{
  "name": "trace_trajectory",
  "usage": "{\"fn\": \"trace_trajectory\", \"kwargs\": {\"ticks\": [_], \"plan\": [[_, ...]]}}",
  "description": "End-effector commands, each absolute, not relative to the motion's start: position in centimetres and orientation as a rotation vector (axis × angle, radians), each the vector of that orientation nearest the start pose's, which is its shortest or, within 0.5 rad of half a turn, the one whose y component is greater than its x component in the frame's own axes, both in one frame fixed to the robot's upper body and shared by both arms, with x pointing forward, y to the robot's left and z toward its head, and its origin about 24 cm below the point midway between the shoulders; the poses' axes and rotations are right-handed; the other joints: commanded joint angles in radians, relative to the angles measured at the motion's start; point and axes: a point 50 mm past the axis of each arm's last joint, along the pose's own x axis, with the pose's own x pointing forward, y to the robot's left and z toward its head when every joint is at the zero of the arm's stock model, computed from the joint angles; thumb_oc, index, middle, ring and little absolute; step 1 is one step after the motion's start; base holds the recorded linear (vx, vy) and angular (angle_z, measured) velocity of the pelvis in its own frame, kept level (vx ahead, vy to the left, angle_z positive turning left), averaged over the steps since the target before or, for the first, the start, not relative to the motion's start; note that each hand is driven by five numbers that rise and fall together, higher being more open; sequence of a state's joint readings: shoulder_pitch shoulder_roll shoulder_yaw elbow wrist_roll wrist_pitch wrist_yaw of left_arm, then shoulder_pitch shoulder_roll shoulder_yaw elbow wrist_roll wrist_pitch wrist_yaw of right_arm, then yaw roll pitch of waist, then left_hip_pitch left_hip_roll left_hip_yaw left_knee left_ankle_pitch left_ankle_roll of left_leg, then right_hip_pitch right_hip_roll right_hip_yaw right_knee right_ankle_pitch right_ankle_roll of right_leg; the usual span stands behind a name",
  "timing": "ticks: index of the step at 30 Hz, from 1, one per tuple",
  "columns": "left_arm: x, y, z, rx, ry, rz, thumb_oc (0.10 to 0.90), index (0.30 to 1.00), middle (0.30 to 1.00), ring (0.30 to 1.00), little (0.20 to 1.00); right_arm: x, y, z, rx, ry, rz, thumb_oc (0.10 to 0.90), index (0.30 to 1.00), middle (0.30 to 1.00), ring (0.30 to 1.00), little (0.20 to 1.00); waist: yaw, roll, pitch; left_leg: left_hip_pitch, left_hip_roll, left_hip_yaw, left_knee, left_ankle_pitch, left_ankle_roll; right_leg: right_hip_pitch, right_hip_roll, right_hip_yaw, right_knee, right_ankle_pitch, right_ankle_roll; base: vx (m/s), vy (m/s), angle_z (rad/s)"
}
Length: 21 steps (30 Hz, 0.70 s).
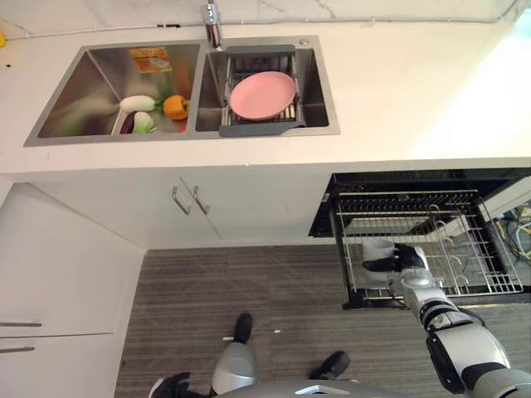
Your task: Place the dishes in the dishwasher.
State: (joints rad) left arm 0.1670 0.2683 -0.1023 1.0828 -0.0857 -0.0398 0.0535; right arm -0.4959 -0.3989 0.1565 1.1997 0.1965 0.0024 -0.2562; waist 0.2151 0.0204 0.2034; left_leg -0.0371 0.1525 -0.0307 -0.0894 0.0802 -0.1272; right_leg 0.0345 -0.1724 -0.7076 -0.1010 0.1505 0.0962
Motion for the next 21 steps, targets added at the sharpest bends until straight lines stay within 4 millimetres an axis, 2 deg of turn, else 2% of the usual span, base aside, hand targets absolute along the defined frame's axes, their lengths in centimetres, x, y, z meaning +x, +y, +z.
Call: {"fn": "trace_trajectory", "kwargs": {"ticks": [1,6,7,10,11,13,14,15,16,18,20,21], "plan": [[4.7,25.8,-15.8,0.357,1.249,0.125,0.8,0.9,0.9,0.9,0.9,31.4,-29.6,1.2,-0.436,0.368,-0.474,0.8,0.9,0.9,0.9,0.9,0.002,0.006,-0.036,0.005,0.032,0.095,0.012,-0.027,-0.045,0.076,-0.032,0.057,0.014,-0.157,0.084,0.02,-0.018,-0.11],[3.7,26.0,-15.9,0.344,1.288,0.163,0.8,0.9,0.9,0.9,0.9,31.5,-27.8,2.0,-0.349,0.262,-0.42,0.8,0.9,0.9,0.9,0.9,-0.02,0.006,-0.055,0.042,0.052,0.131,0.013,-0.032,-0.049,0.082,-0.018,0.09,0.014,-0.175,0.073,-0.01,-0.04,-0.32],[3.6,26.0,-15.9,0.337,1.29,0.173,0.8,0.9,0.9,0.9,0.9,31.6,-27.3,2.4,-0.319,0.227,-0.407,0.8,0.9,0.9,0.9,0.9,-0.025,0.007,-0.052,0.037,0.05,0.145,0.015,-0.013,-0.04,0.072,-0.021,0.082,0.014,-0.156,0.063,-0.08,-0.008,-0.21],[3.5,25.8,-16.0,0.317,1.301,0.199,0.8,0.9,0.9,0.9,0.9,31.3,-26.2,3.0,-0.254,0.156,-0.381,0.8,0.9,0.9,0.9,0.9,-0.039,0.008,-0.056,0.044,0.06,0.154,0.017,-0.009,-0.041,0.07,-0.013,0.101,0.014,-0.165,0.057,-0.03,-0.036,-0.26],[3.4,25.7,-16.1,0.297,1.304,0.221,0.8,0.9,0.9,0.9,0.9,30.3,-25.6,3.6,-0.194,0.08,-0.362,0.8,0.9,0.9,0.9,0.9,-0.057,0.013,-0.057,0.05,0.071,0.157,0.017,-0.006,-0.046,0.069,-0.001,0.116,0.014,-0.177,0.049,-0.01,-0.077,-0.21],[3.3,25.6,-16.1,0.288,1.308,0.232,0.8,0.9,0.9,0.9,0.9,29.7,-25.5,3.8,-0.173,0.052,-0.362,0.8,0.9,0.9,0.9,0.9,-0.067,0.014,-0.058,0.052,0.075,0.159,0.017,-0.006,-0.047,0.068,0.005,0.12,0.014,-0.182,0.046,0.01,-0.074,-0.07],[2.8,25.4,-16.3,0.259,1.321,0.261,0.8,0.9,0.9,0.9,0.9,28.4,-24.9,4.0,-0.12,0.005,-0.344,0.8,0.9,0.9,0.9,0.9,-0.086,0.017,-0.059,0.061,0.083,0.159,0.023,-0.008,-0.047,0.065,0.02,0.141,0.014,-0.194,0.037,0.02,-0.077,-0.06],[2.8,25.4,-16.3,0.26,1.323,0.261,0.8,0.9,0.9,0.9,0.9,28.3,-24.9,3.9,-0.12,0.007,-0.344,0.8,0.9,0.9,0.9,0.9,-0.086,0.017,-0.06,0.061,0.084,0.16,0.023,-0.008,-0.047,0.065,0.021,0.141,0.014,-0.195,0.037,0.01,-0.12,-0.07],[2.2,25.4,-16.4,0.215,1.338,0.321,0.8,0.9,0.9,0.9,0.9,27.0,-24.2,4.3,-0.084,-0.04,-0.312,0.8,0.9,0.9,0.9,0.9,-0.105,0.013,-0.047,0.042,0.088,0.159,0.113,-0.038,-0.044,0.062,0.028,0.166,0.014,-0.202,0.029,-0.04,-0.099,-0.1],[1.9,25.2,-16.5,0.169,1.35,0.379,0.8,0.9,0.9,0.9,0.9,25.7,-24.0,5.3,-0.065,-0.108,-0.296,0.8,0.9,0.9,0.9,0.9,-0.13,0.004,-0.014,-0.03,0.089,0.169,0.266,-0.054,-0.05,0.065,0.021,0.175,0.014,-0.215,0.018,-0.09,-0.094,-0.09],[2.1,24.8,-16.6,0.15,1.345,0.395,0.8,0.9,0.9,0.9,0.9,24.9,-24.0,6.2,-0.069,-0.155,-0.287,0.8,0.9,0.9,0.9,0.9,-0.152,0.01,0.008,-0.111,0.12,0.196,0.391,-0.013,-0.058,0.079,0.022,0.165,0.014,-0.231,0.009,-0.07,0.015,0.22],[2.0,24.6,-16.7,0.141,1.346,0.397,0.8,0.9,0.9,0.9,0.9,24.6,-23.9,6.6,-0.076,-0.175,-0.284,0.8,0.9,0.9,0.9,0.9,-0.16,0.018,0.014,-0.12,0.141,0.216,0.386,0.01,-0.059,0.085,0.024,0.167,0.014,-0.237,0.011,0.11,0.101,0.32]]}}
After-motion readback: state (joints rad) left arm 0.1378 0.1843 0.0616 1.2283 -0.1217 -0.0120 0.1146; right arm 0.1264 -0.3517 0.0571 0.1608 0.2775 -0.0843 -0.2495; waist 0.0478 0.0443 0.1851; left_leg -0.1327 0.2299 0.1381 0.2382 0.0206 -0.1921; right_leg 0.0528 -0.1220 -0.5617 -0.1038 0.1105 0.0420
